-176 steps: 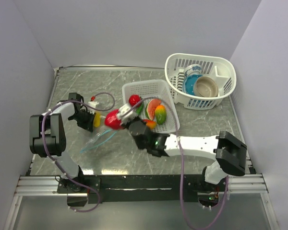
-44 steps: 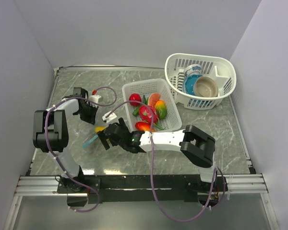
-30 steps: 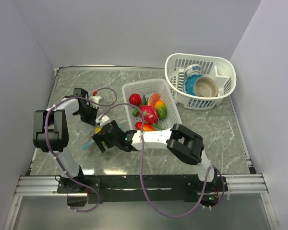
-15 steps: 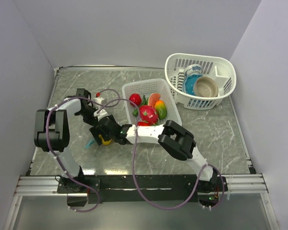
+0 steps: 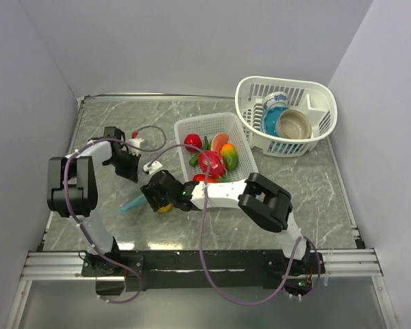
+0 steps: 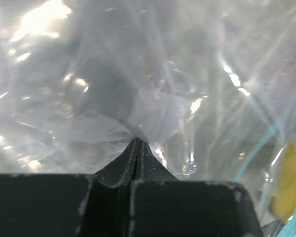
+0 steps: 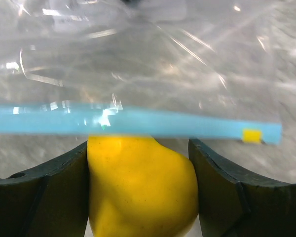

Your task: Open the zip-top bag and remove the fake food

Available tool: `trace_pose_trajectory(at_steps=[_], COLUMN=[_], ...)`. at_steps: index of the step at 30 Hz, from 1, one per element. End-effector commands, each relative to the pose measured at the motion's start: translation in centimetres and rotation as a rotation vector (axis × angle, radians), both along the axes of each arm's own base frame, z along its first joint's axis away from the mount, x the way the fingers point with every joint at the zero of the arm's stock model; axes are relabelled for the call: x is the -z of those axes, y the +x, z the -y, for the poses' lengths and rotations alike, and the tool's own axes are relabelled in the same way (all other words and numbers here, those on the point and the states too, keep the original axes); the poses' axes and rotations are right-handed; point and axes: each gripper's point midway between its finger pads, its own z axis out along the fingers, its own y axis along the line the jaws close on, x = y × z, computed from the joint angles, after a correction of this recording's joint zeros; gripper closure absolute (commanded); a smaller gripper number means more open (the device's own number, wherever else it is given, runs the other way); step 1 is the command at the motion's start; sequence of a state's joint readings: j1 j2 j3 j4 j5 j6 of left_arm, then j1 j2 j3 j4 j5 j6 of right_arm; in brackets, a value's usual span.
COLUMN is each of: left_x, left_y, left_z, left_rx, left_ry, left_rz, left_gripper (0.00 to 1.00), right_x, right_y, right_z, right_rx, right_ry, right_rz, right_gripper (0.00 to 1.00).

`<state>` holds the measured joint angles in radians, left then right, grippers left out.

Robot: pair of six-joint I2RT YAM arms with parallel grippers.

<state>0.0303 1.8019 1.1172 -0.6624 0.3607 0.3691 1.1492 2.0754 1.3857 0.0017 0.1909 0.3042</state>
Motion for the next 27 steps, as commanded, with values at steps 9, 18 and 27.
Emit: trace_pose_trajectory(at_steps=[9, 18, 27], left_x=[-2.6, -15.7, -22.7], left_y=[1.0, 3.6, 2.8], left_z=[-0.7, 3.2, 4.4], left_rx=[-0.083, -0.035, -0.043], left_ry=[-0.063, -0.295, -0.351], left_rz=[0.005, 0.201, 0.366], left_gripper=[0.81, 0.03, 0.03], right_x=[-19.8, -16.6, -17.2], right_y=[6.2, 13.6, 14.4], right_z=[9.1, 24.7, 27.1], right_rx=[0.207, 0.603, 0.707], right_ry=[0.23, 0.103, 0.115], right_rz=[0.274, 0.256, 0.198], right_gripper=[1.0, 0.92, 0.0])
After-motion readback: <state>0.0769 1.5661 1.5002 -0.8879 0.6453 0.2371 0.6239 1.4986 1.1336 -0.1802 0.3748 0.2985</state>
